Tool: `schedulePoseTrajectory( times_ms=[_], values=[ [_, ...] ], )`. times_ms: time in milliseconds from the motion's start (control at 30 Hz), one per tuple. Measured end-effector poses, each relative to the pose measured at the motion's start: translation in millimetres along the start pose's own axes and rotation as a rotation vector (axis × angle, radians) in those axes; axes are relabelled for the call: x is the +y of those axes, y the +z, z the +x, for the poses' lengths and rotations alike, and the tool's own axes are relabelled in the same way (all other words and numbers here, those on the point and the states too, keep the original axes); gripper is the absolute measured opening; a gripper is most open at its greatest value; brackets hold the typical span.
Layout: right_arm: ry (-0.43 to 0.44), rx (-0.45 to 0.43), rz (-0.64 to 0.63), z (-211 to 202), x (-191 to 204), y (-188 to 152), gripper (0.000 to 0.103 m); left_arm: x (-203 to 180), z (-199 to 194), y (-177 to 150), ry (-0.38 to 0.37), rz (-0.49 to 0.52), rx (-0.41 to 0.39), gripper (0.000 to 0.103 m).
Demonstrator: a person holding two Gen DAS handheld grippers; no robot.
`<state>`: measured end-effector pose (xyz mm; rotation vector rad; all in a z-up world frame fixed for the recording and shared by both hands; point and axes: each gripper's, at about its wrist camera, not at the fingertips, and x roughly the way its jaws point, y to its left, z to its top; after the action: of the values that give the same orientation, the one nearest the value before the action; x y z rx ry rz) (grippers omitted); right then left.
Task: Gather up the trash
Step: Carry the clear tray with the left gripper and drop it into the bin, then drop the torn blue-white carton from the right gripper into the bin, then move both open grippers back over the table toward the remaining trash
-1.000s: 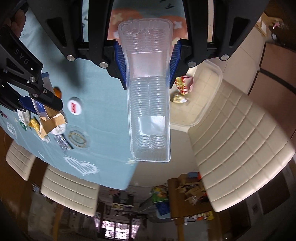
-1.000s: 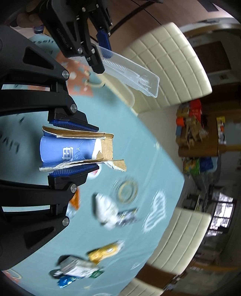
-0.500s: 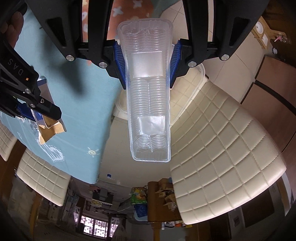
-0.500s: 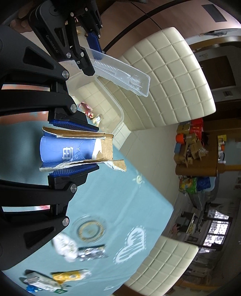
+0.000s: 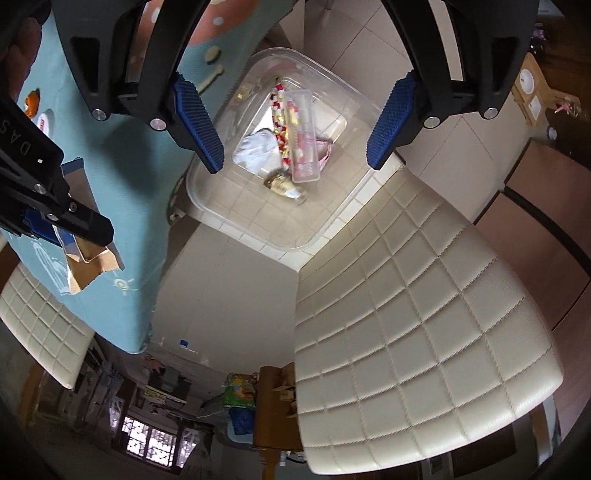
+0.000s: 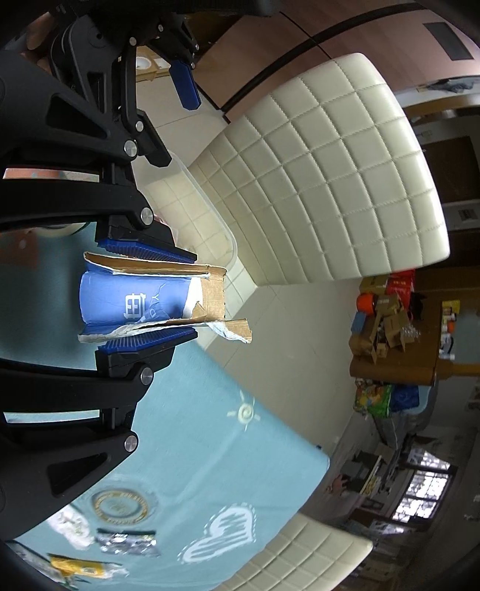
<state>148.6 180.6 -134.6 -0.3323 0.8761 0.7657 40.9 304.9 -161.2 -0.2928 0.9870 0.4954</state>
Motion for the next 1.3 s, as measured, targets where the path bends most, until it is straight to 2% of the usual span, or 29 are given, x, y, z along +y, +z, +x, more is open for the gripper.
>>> schedulePoseTrajectory(
  times_ms=[267, 300, 333, 400, 700, 933, 1300],
  values=[
    [0.062, 0.01, -0.044, 18.7, 21.3, 8.6, 0.04, 17.1, 11.0, -0.5, 0.04, -0.042, 0.021, 0.078],
    [0.072, 0.009, -0.041, 19.1, 22.0, 9.5, 0.047, 18.9, 11.5, -0.9, 0.044, -0.047, 0.022, 0.078],
    [0.071, 0.003, -0.036, 18.8, 22.3, 10.1, 0.06, 20.4, 12.1, -1.1, 0.05, -0.052, 0.024, 0.078],
    [0.067, -0.017, -0.023, 16.7, 21.5, 10.4, 0.069, 24.1, 13.8, -1.9, 0.06, -0.067, 0.031, 0.078],
    [0.038, -0.007, 0.002, 6.3, 13.0, 4.7, 0.069, 22.0, 4.9, -0.4, 0.051, -0.068, 0.019, 0.078],
    [-0.01, -0.046, 0.026, -29.0, 2.6, -6.0, 0.069, 8.8, -23.7, 1.7, 0.016, -0.038, -0.032, 0.078],
    [-0.117, -0.071, 0.156, -92.2, -36.3, -62.6, 0.069, -49.4, -65.0, -22.6, -0.086, 0.111, -0.072, 0.078]
  ],
)
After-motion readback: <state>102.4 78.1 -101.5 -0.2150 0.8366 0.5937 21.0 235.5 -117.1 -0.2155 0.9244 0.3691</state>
